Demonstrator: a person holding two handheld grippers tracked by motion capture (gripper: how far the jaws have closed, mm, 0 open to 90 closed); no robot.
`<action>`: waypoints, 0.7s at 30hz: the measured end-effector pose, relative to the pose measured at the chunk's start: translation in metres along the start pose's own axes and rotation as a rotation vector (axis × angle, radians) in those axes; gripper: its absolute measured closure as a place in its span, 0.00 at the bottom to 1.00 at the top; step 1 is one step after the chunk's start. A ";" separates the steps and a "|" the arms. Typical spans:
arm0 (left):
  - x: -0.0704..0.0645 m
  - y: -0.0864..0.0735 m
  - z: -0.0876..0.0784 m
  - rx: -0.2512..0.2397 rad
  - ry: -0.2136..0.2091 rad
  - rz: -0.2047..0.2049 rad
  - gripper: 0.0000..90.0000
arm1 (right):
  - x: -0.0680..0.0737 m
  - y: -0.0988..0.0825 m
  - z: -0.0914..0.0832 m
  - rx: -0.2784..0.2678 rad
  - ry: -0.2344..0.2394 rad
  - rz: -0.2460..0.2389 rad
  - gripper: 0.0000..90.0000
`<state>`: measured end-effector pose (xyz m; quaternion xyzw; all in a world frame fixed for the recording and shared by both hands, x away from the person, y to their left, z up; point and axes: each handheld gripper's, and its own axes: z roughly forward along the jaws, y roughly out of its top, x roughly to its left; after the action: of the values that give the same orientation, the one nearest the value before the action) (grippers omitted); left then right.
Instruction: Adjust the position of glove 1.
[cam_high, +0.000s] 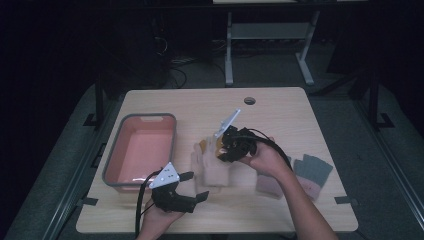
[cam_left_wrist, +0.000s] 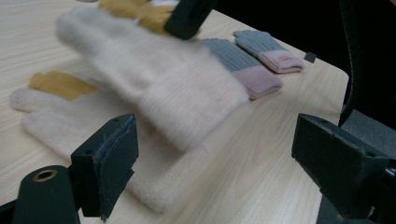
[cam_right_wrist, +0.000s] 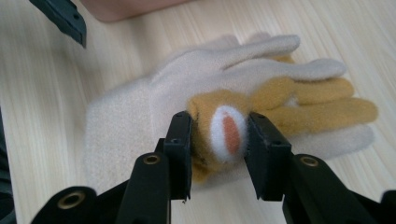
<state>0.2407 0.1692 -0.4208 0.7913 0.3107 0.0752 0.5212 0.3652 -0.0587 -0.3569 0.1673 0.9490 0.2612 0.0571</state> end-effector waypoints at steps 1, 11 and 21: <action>0.001 0.000 0.000 0.004 0.000 -0.002 0.16 | 0.000 0.006 0.005 0.010 0.011 -0.022 0.71; 0.001 0.001 0.001 0.001 0.002 0.004 0.16 | -0.004 0.037 0.040 0.101 0.087 -0.090 0.70; 0.000 -0.001 0.002 0.008 0.021 0.007 0.16 | -0.006 0.025 0.074 0.181 0.095 -0.048 0.61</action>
<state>0.2413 0.1675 -0.4223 0.7935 0.3137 0.0844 0.5146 0.3929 -0.0052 -0.4073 0.1363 0.9740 0.1807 0.0030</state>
